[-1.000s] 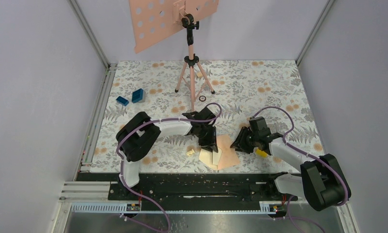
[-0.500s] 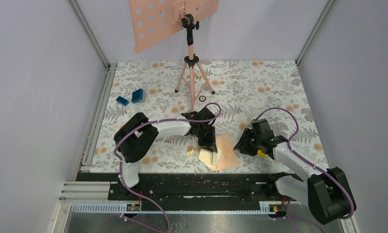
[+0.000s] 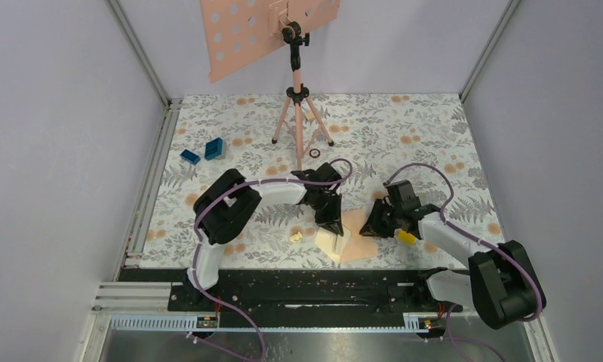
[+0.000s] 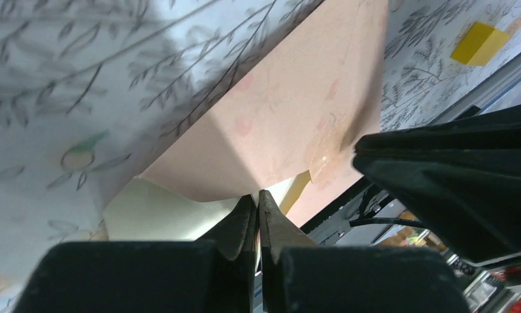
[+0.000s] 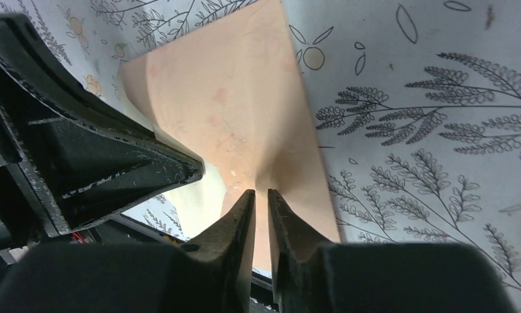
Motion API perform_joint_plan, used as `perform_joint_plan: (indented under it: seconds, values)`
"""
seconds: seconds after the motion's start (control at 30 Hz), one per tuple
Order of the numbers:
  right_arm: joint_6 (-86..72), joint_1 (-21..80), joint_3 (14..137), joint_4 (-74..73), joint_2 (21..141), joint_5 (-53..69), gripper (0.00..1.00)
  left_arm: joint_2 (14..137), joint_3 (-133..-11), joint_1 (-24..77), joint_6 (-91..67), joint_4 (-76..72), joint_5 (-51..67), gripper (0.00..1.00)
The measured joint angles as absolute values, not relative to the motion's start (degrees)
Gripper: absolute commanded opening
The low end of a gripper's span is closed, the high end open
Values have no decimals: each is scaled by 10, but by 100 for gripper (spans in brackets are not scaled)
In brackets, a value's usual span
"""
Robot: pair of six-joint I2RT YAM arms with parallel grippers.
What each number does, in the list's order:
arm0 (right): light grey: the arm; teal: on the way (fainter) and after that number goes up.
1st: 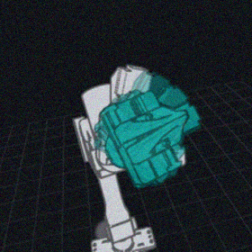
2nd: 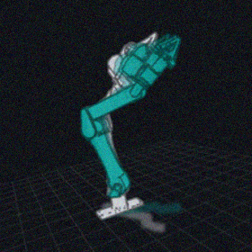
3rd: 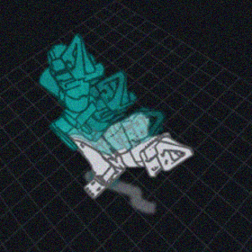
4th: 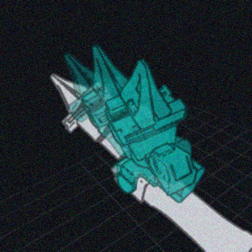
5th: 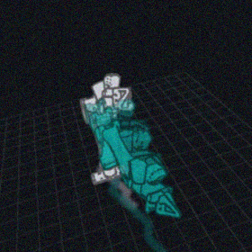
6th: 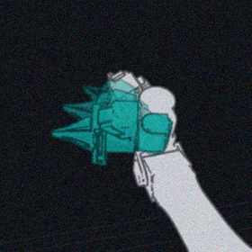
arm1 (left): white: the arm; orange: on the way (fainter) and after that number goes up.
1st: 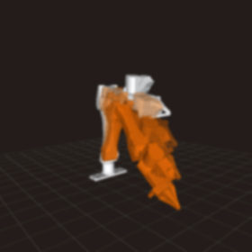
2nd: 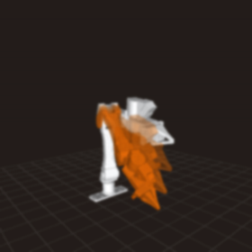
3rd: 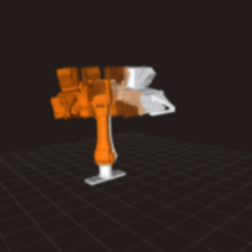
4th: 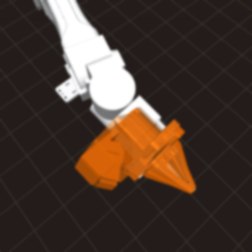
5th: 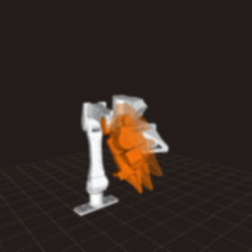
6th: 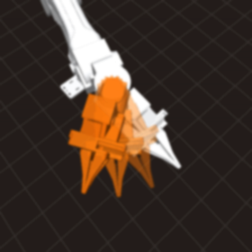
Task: Place the letter into the envelope and seal it
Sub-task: Place the letter in the envelope.
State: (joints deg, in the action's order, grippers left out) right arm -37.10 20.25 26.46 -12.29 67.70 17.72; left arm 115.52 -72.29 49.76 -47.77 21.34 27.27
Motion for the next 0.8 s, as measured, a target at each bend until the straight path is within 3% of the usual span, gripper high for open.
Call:
perform_joint_plan:
  seconds: [0.17, 0.53, 0.63, 0.8]
  values:
    - [-362, 203, 269, -114, 714, 191, 5, 1188, -782, 490, -427, 246, 292, 0]
    - [-397, 203, 222, -112, 651, 159, 2, 1188, -788, 441, -392, 273, 296, 0]
    - [-407, 203, 213, -107, 646, 166, 6, 1188, -788, 438, -388, 273, 299, 0]
    - [-396, 203, 236, -159, 619, 143, 25, 1190, -788, 439, -356, 276, 331, 0]
